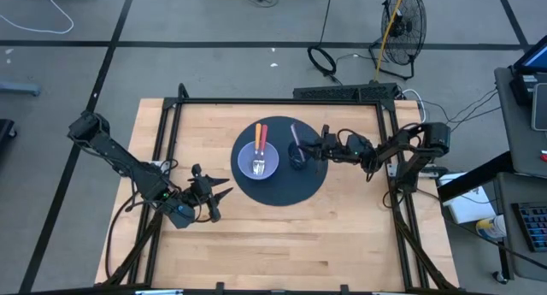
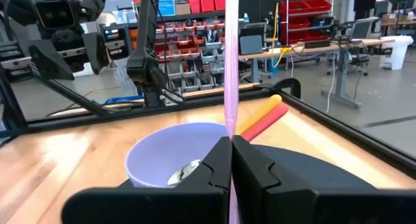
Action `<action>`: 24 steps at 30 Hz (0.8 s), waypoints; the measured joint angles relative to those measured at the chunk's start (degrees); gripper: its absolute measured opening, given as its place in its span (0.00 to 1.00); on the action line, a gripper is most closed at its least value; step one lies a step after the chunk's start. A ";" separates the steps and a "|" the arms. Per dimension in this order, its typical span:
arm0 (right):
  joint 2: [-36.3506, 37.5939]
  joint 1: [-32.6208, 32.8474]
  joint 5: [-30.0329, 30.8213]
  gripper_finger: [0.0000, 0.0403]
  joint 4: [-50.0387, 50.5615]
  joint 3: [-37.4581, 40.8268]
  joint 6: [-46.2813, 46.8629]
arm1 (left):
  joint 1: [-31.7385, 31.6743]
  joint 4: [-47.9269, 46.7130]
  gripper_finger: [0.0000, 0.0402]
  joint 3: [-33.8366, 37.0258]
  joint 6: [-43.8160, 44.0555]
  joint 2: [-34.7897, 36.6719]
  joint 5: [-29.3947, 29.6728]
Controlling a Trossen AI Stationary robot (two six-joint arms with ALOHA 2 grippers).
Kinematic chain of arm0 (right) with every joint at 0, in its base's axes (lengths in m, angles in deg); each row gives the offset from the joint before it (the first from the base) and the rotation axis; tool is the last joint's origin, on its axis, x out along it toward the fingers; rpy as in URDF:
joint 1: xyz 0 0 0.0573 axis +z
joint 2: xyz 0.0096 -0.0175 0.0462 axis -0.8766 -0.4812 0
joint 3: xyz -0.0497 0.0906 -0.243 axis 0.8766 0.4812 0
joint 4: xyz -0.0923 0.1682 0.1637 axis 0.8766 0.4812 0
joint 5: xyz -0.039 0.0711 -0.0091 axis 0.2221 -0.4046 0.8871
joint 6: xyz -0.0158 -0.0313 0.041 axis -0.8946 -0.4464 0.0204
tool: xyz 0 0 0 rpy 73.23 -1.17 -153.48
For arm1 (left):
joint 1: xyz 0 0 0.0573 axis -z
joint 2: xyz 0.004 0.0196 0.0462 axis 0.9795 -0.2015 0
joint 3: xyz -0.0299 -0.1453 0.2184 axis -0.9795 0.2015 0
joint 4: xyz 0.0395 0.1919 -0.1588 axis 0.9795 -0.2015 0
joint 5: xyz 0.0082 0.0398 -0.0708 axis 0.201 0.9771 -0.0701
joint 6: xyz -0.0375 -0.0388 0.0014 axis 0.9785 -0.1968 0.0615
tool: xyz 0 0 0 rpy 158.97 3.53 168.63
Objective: Pick & Place Utensil
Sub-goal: Put the pink straw into the blue cup on the mat
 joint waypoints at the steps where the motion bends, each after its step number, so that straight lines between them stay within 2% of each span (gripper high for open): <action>1: 0.02 0.03 0.00 0.00 0.28 -0.02 0.02 | 0.00 0.02 0.36 0.00 0.00 0.00 0.02; 15: 0.02 0.33 0.20 0.00 0.65 -0.02 0.00 | 0.00 0.02 0.36 0.00 -0.02 0.00 0.02; 24: 0.02 0.17 0.22 0.09 1.09 -0.02 0.39 | 0.00 0.01 0.36 0.00 -0.04 0.00 0.04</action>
